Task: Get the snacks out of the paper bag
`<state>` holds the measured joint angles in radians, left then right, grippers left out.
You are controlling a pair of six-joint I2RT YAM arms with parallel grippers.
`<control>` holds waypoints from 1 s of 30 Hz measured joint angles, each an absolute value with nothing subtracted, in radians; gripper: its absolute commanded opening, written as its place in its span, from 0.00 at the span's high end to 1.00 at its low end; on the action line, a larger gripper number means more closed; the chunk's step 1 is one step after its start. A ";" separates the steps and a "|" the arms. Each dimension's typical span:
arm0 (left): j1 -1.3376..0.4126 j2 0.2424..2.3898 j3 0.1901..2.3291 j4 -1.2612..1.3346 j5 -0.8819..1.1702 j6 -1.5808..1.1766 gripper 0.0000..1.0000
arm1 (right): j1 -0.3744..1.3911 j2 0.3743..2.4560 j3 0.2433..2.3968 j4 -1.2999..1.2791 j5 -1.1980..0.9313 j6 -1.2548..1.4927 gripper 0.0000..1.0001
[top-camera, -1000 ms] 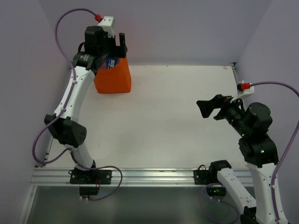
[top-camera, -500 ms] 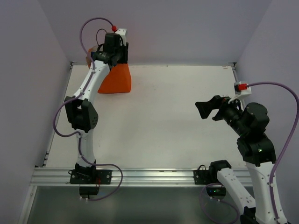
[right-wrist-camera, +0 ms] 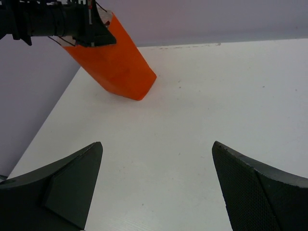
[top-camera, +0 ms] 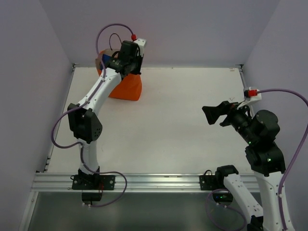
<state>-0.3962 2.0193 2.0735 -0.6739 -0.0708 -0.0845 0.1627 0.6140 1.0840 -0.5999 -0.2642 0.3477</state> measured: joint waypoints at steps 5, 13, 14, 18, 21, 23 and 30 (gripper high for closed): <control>-0.520 1.883 1.925 -0.735 -0.064 -0.081 1.00 | 0.163 0.593 1.075 -0.591 -0.260 0.347 0.01; -0.719 1.610 1.643 -0.802 -0.002 -0.085 0.91 | 0.163 0.580 1.071 -0.588 -0.256 0.347 0.01; -0.728 1.585 1.624 -0.818 0.004 -0.087 0.85 | 0.163 0.580 1.071 -0.588 -0.256 0.347 0.01; -0.728 1.544 1.610 -0.844 -0.002 -0.098 0.52 | 0.163 0.580 1.066 -0.581 -0.257 0.347 0.01; -0.726 1.541 1.629 -0.846 -0.009 -0.126 0.37 | 0.163 0.580 1.065 -0.581 -0.257 0.347 0.01; -0.722 1.541 1.660 -0.850 -0.009 -0.155 0.35 | 0.163 0.576 1.065 -0.581 -0.256 0.347 0.01; -0.721 1.443 1.720 -0.821 -0.181 -0.319 0.34 | 0.163 0.558 1.065 -0.582 -0.255 0.342 0.01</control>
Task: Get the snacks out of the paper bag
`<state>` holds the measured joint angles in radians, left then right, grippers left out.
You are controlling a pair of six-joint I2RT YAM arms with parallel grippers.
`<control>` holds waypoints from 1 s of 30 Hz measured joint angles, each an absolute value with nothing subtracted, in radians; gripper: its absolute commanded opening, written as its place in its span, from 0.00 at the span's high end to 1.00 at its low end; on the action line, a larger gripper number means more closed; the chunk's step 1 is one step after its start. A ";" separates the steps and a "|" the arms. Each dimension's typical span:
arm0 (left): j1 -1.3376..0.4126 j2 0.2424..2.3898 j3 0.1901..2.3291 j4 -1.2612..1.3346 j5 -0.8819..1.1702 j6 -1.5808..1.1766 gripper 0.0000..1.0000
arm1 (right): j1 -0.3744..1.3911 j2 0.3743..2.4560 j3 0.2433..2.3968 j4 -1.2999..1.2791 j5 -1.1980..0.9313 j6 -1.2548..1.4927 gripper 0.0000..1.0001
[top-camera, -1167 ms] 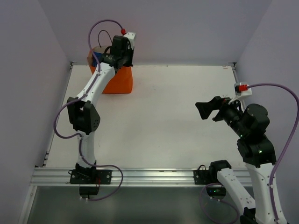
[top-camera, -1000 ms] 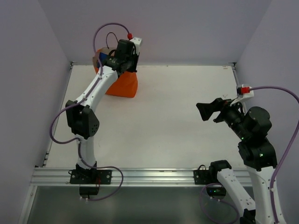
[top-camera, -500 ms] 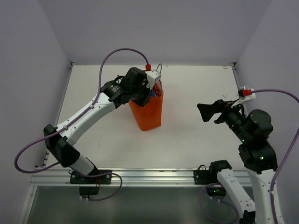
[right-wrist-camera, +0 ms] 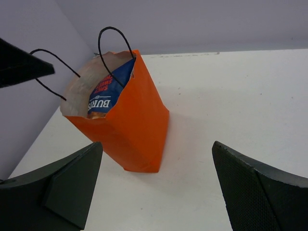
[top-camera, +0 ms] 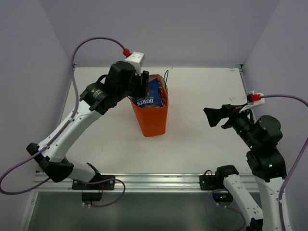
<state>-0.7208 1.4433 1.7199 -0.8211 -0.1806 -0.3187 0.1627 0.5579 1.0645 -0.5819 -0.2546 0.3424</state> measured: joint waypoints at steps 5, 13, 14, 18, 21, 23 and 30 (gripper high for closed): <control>-0.719 1.250 1.652 -0.825 -0.368 -0.431 0.31 | 0.163 0.554 1.064 -0.581 -0.255 0.342 0.01; -0.719 1.243 1.469 -0.800 -0.422 -0.527 0.41 | 0.163 0.552 1.051 -0.575 -0.257 0.343 0.01; -0.719 1.259 1.444 -0.792 -0.421 -0.536 0.44 | 0.163 0.549 1.048 -0.575 -0.257 0.343 0.01; -0.719 1.298 1.374 -0.767 -0.426 -0.560 0.52 | 0.163 0.533 1.038 -0.575 -0.257 0.343 0.01; -0.707 1.299 1.350 -0.743 -0.436 -0.567 0.54 | 0.163 0.523 1.033 -0.570 -0.262 0.344 0.01; -0.693 1.299 1.343 -0.722 -0.442 -0.570 0.58 | 0.163 0.521 1.031 -0.567 -0.267 0.344 0.01; -0.627 1.321 1.327 -0.651 -0.441 -0.569 0.64 | 0.163 0.523 1.028 -0.562 -0.282 0.344 0.01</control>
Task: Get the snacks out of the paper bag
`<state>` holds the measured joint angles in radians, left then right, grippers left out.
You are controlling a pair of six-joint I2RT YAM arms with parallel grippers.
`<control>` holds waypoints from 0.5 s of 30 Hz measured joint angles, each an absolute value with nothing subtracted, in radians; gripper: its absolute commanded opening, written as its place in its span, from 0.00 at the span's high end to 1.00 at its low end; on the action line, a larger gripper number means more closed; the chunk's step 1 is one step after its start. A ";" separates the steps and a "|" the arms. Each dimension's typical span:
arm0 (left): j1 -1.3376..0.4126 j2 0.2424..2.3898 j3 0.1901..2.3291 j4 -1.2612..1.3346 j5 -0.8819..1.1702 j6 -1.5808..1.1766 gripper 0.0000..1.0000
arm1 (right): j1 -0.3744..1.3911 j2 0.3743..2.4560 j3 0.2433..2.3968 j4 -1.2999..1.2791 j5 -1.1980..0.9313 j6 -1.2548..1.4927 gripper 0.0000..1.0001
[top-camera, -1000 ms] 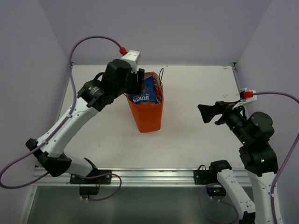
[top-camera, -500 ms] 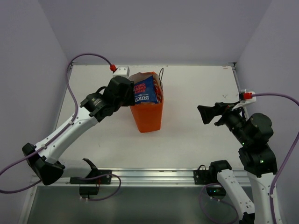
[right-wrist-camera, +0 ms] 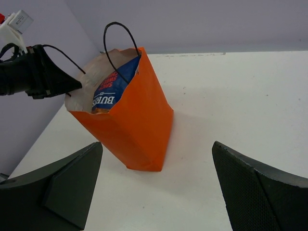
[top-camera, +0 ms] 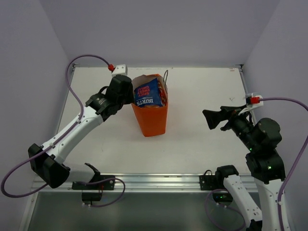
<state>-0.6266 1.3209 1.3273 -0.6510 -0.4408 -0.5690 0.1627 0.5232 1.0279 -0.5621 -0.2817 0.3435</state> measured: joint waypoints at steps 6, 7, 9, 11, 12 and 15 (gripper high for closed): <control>-0.602 1.369 1.327 -0.604 -0.401 -0.569 0.87 | 0.163 0.554 1.028 -0.559 -0.313 0.342 0.01; -0.602 1.371 1.326 -0.599 -0.395 -0.566 0.96 | 0.163 0.565 1.029 -0.560 -0.324 0.341 0.01; -0.599 1.371 1.327 -0.599 -0.384 -0.563 1.00 | 0.165 0.593 1.035 -0.559 -0.345 0.340 0.01; -0.586 1.371 1.327 -0.597 -0.369 -0.552 1.00 | 0.175 0.632 1.051 -0.560 -0.365 0.341 0.01; -0.573 1.371 1.328 -0.596 -0.359 -0.541 1.00 | 0.189 0.654 1.062 -0.560 -0.370 0.340 0.01; -0.527 1.379 1.340 -0.593 -0.329 -0.482 1.00 | 0.279 0.728 1.106 -0.560 -0.354 0.337 0.01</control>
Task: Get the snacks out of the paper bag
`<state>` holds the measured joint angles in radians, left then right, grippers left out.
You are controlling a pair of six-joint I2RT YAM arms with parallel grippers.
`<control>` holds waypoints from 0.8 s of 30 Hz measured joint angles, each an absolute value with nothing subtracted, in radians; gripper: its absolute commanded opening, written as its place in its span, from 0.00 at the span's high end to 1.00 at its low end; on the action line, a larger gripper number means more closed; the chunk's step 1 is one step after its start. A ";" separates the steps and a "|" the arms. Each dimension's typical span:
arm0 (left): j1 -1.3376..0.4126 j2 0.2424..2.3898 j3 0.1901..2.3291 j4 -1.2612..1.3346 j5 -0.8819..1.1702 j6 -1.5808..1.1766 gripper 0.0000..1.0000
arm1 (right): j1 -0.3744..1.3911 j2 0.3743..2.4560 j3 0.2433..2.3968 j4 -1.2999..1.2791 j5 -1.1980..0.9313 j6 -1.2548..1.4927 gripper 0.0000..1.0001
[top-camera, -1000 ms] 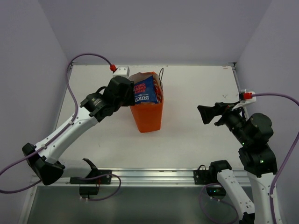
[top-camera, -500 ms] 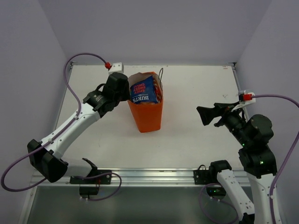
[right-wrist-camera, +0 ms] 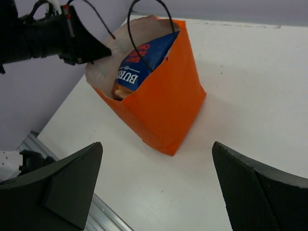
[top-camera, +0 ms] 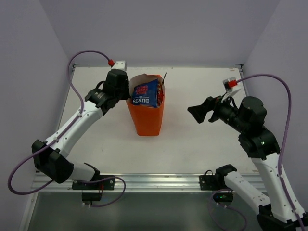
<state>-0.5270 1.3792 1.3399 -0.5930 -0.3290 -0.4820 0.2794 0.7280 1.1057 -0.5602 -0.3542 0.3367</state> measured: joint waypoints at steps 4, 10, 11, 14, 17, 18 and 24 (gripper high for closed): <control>-0.495 1.407 1.385 -0.588 -0.308 -0.321 1.00 | 0.466 0.860 1.224 -0.568 -0.303 0.313 0.01; -0.491 1.412 1.415 -0.551 -0.267 -0.071 1.00 | 0.676 1.093 1.432 -0.550 -0.233 0.232 0.01; -0.490 1.412 1.416 -0.542 -0.260 -0.036 1.00 | 0.706 1.135 1.472 -0.560 -0.221 0.215 0.01; -0.489 1.413 1.417 -0.525 -0.241 0.046 1.00 | 0.767 1.261 1.609 -0.576 -0.182 0.184 0.01; -0.488 1.413 1.417 -0.518 -0.232 0.085 1.00 | 0.781 1.369 1.737 -0.584 -0.158 0.205 0.01; -0.488 1.412 1.417 -0.518 -0.229 0.094 1.00 | 0.783 1.401 1.773 -0.584 -0.147 0.228 0.01; -0.488 1.399 1.416 -0.518 -0.207 0.117 1.00 | 0.782 1.501 1.805 -0.561 -0.125 0.397 0.03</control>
